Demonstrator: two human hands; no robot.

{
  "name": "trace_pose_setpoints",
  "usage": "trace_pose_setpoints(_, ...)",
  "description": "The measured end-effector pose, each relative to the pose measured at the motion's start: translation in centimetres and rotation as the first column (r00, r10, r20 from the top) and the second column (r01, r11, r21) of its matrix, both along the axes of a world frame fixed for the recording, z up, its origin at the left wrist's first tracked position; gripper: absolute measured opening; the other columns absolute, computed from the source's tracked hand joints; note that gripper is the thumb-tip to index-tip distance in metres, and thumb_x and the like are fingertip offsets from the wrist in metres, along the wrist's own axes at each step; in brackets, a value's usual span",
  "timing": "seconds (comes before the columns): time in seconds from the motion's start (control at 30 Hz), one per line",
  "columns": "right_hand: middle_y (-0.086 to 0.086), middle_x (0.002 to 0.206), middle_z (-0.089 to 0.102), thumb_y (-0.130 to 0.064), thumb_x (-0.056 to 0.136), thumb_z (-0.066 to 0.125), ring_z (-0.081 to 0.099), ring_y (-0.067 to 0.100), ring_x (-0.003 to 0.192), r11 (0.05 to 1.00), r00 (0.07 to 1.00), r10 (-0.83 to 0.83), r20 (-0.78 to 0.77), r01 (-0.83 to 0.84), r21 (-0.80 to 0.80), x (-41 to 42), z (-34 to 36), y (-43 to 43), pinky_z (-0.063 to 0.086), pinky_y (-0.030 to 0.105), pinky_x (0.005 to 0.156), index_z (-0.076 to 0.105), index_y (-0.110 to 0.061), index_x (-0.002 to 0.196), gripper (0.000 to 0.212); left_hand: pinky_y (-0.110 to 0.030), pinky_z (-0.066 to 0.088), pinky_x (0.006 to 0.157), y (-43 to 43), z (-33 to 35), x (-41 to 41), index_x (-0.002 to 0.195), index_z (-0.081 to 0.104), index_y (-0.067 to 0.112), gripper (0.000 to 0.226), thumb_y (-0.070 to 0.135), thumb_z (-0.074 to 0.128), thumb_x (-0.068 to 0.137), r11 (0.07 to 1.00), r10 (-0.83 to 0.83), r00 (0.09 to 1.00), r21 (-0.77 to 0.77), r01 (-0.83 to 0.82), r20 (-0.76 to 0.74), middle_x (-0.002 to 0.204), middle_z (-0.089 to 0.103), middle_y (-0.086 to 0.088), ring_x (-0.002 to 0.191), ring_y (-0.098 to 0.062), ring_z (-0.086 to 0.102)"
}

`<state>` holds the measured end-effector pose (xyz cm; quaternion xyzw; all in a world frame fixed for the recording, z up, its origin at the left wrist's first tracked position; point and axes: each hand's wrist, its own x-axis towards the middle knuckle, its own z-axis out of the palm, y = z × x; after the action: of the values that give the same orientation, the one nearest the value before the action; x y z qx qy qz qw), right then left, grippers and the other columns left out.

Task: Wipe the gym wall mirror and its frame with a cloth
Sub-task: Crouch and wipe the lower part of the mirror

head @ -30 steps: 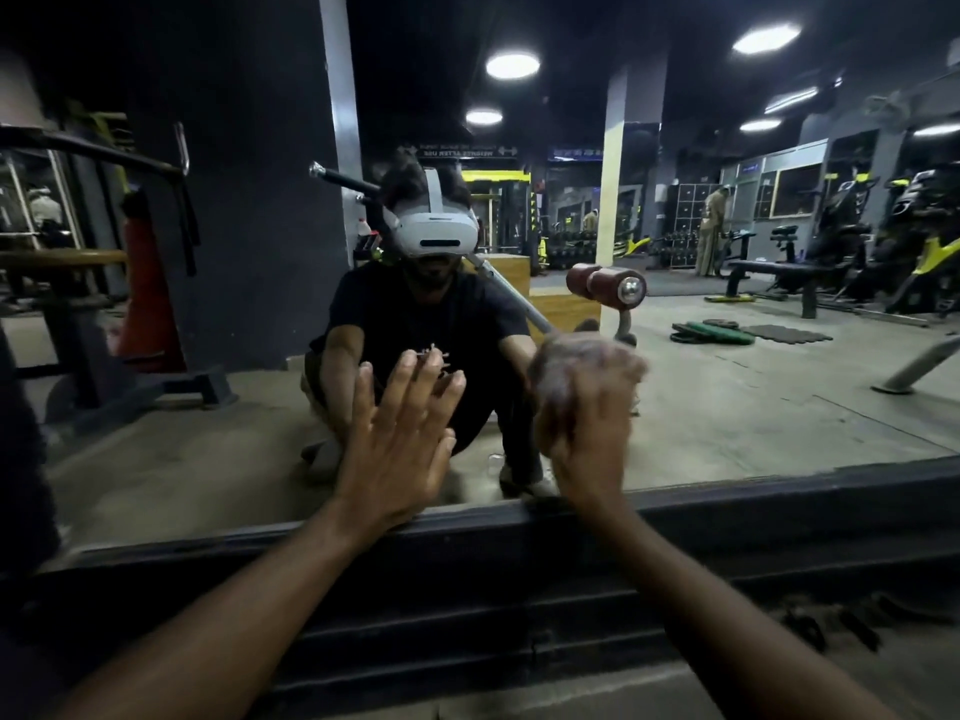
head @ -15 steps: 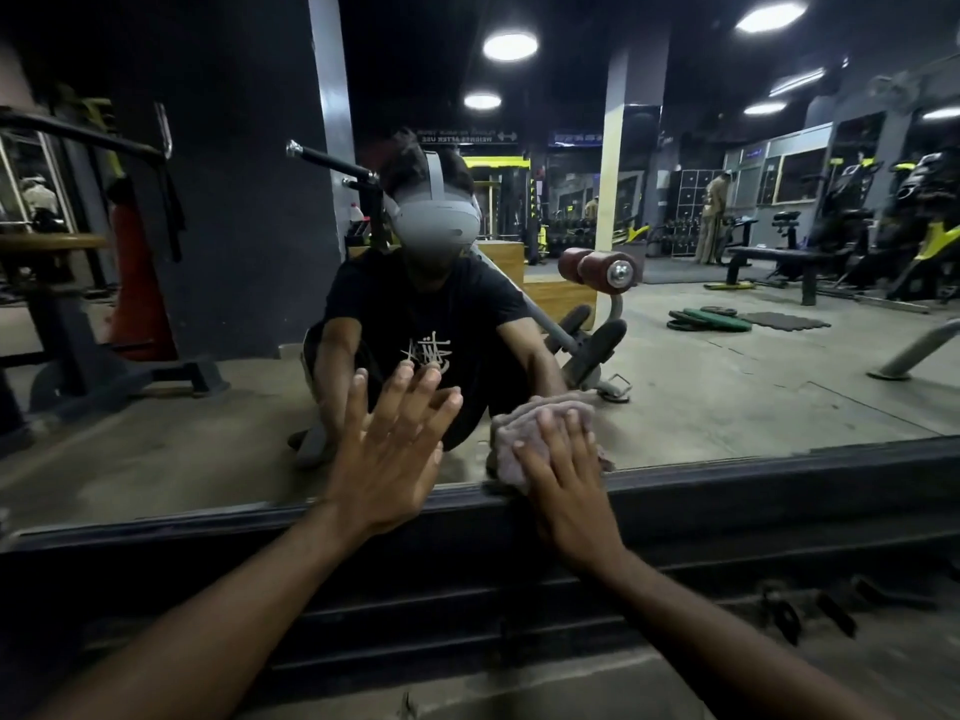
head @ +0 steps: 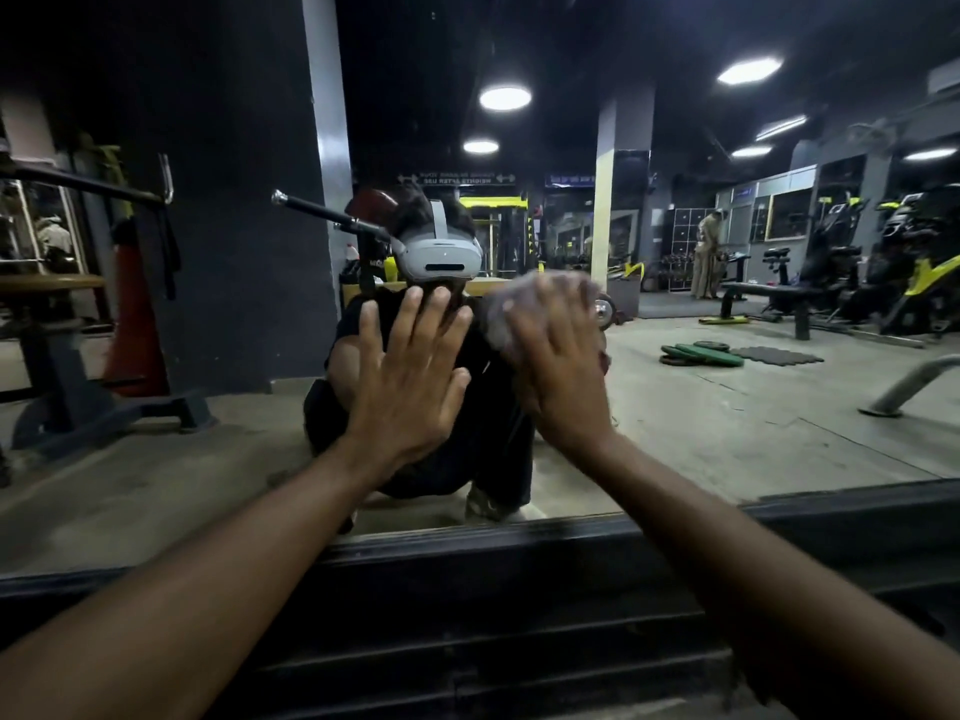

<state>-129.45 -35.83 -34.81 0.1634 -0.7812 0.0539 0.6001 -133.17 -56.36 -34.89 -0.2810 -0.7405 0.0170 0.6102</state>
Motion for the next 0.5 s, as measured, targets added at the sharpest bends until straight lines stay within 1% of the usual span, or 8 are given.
trace_pose_setpoints(0.07, 0.017, 0.166, 0.025, -0.016, 0.097, 0.063, 0.006, 0.035, 0.157, 0.991, 1.000, -0.008, -0.008, 0.009, 0.137, 0.5, -2.6, 4.1, 0.011, 0.054, 0.127, 0.037, -0.021, 0.154, 0.063, -0.072, 0.016, 0.117, -0.3, -2.0, 0.3, 0.160, 0.031, 0.014, 0.069, 0.041, 0.052, 0.100, 0.999, 0.002, 1.000, -0.032, -0.002, -0.004, 0.167, 0.021, -0.019, 0.155, -0.039, 0.019)
trace_pose_setpoints(0.13, 0.020, 0.163, 0.030, -0.018, 0.094, 0.065, 0.020, 0.041, 0.153, 0.989, 0.999, -0.020, -0.044, 0.013, -0.147, 1.5, -4.2, 7.9, 0.023, 0.056, 0.123, 0.038, -0.021, 0.150, 0.062, -0.073, 0.019, 0.116, -0.1, -4.0, 0.8, 0.159, 0.033, 0.016, 0.069, 0.043, 0.053, 0.099, 0.995, 0.021, 1.000, -0.094, -0.022, -0.003, 0.166, 0.023, -0.018, 0.154, -0.040, 0.021)
trace_pose_setpoints(0.2, 0.021, 0.165, 0.024, -0.027, 0.093, 0.049, 0.019, 0.044, 0.152, 0.828, 0.998, -0.037, -0.060, -0.003, -0.560, 2.1, -5.5, 9.0, 0.023, 0.059, 0.121, 0.035, -0.023, 0.150, 0.059, -0.072, 0.020, 0.116, 0.7, -5.5, 1.2, 0.159, 0.035, 0.017, 0.070, 0.044, 0.054, 0.097, 0.993, 0.052, 0.998, -0.105, -0.050, 0.018, 0.167, 0.022, -0.017, 0.155, -0.039, 0.019)
trace_pose_setpoints(0.23, 0.020, 0.166, 0.020, -0.029, 0.092, 0.044, 0.013, 0.044, 0.154, 0.751, 0.998, -0.031, -0.048, -0.009, -0.660, 2.1, -6.3, 8.1, 0.018, 0.060, 0.123, 0.034, -0.023, 0.152, 0.062, -0.072, 0.021, 0.116, 0.9, -6.0, 1.3, 0.159, 0.034, 0.018, 0.071, 0.044, 0.054, 0.097, 0.992, 0.060, 0.998, -0.112, -0.056, 0.032, 0.167, 0.022, -0.017, 0.155, -0.039, 0.017)
trace_pose_setpoints(0.27, 0.020, 0.168, 0.015, -0.027, 0.091, 0.043, 0.008, 0.045, 0.155, 0.744, 1.000, -0.008, -0.028, -0.012, -0.669, 2.1, -7.4, 6.8, 0.013, 0.060, 0.124, 0.033, -0.021, 0.155, 0.065, -0.072, 0.021, 0.115, 1.2, -6.6, 1.5, 0.159, 0.033, 0.019, 0.071, 0.043, 0.054, 0.097, 0.990, 0.074, 0.996, -0.127, -0.068, 0.049, 0.168, 0.020, -0.017, 0.155, -0.039, 0.016)
trace_pose_setpoints(0.4, 0.015, 0.170, 0.012, -0.009, 0.086, 0.066, 0.000, 0.044, 0.156, 0.984, 0.990, 0.087, 0.108, -0.068, -0.164, 2.0, -13.4, 3.7, 0.006, 0.061, 0.125, 0.033, -0.024, 0.156, 0.078, -0.073, 0.020, 0.115, 1.1, -8.2, 1.9, 0.161, 0.027, 0.019, 0.072, 0.040, 0.055, 0.099, 0.973, 0.125, 0.990, -0.204, -0.111, 0.058, 0.169, 0.015, -0.018, 0.155, -0.041, 0.014)
trace_pose_setpoints(0.47, 0.013, 0.169, 0.015, -0.010, 0.087, 0.070, 0.003, 0.038, 0.157, 0.992, 0.991, 0.063, 0.118, -0.075, 0.099, 2.8, -15.0, 6.3, 0.008, 0.056, 0.126, 0.037, -0.024, 0.154, 0.076, -0.073, 0.018, 0.116, 1.6, -8.7, 2.2, 0.162, 0.026, 0.018, 0.072, 0.037, 0.056, 0.098, 0.979, 0.140, 0.987, -0.162, -0.126, 0.082, 0.169, 0.014, -0.018, 0.155, -0.041, 0.013)
trace_pose_setpoints(0.5, 0.011, 0.169, 0.015, -0.011, 0.086, 0.072, 0.001, 0.034, 0.158, 0.989, 0.992, 0.034, 0.120, -0.051, 0.135, 3.0, -15.2, 8.0, 0.011, 0.056, 0.125, 0.037, -0.025, 0.154, 0.077, -0.073, 0.016, 0.116, 1.8, -8.9, 2.4, 0.162, 0.026, 0.018, 0.074, 0.036, 0.057, 0.098, 0.981, 0.146, 0.985, -0.142, -0.132, 0.094, 0.169, 0.013, -0.019, 0.156, -0.041, 0.011)
